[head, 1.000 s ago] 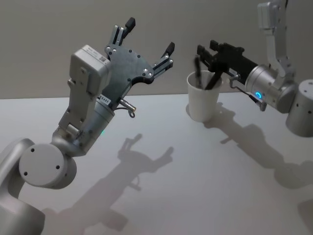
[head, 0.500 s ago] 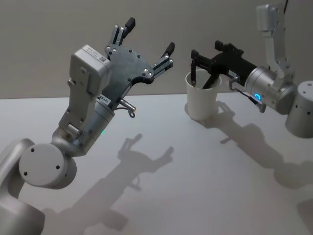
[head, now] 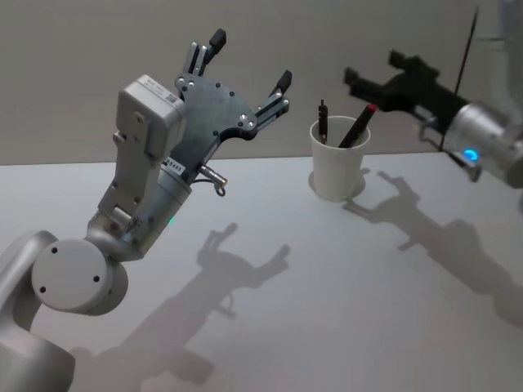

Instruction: Place the pen into the pen holder.

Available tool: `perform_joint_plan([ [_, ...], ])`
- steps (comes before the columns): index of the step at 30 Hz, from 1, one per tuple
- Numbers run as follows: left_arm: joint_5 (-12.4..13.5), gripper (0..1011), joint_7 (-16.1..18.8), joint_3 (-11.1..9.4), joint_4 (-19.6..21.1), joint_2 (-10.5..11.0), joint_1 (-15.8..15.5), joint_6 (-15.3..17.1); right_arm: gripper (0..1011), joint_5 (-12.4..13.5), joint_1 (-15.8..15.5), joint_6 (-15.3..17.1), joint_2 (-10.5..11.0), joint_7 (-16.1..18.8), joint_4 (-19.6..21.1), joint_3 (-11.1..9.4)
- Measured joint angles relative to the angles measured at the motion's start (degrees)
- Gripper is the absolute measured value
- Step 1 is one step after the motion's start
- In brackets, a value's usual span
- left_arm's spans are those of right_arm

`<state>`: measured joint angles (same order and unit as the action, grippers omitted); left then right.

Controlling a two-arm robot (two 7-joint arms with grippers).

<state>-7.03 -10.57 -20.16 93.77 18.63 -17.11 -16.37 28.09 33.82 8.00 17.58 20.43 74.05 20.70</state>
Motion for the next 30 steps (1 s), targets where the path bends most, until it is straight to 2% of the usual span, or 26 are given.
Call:
perform_joint_plan([
  [2, 0.0, 1001, 0.0, 0.0, 0.0, 0.0, 0.0, 0.0, 1001, 1.2, -1.4, 0.5, 1.7, 0.3, 2.7, -1.0],
  [8, 0.0, 1001, 0.0, 0.0, 0.0, 0.0, 0.0, 0.0, 1001, 3.8, -3.9, 1.5, 4.7, 0.8, 7.6, -2.9],
  [13, 0.0, 1001, 0.0, -0.1, 0.0, 0.0, 0.0, 0.1, 1001, 3.7, -4.0, 1.5, 4.7, 0.8, 7.7, -2.9],
  [19, -0.5, 1001, 1.2, -0.7, 0.0, 0.4, 0.4, 2.1, 1001, 3.0, -5.5, 1.2, 4.5, -0.1, 8.6, -3.1],
  [30, -2.7, 1001, 6.0, -3.5, -0.3, 2.0, 2.1, 10.3, 1001, 0.1, -11.2, -0.3, 4.0, -3.4, 12.2, -4.0],
])
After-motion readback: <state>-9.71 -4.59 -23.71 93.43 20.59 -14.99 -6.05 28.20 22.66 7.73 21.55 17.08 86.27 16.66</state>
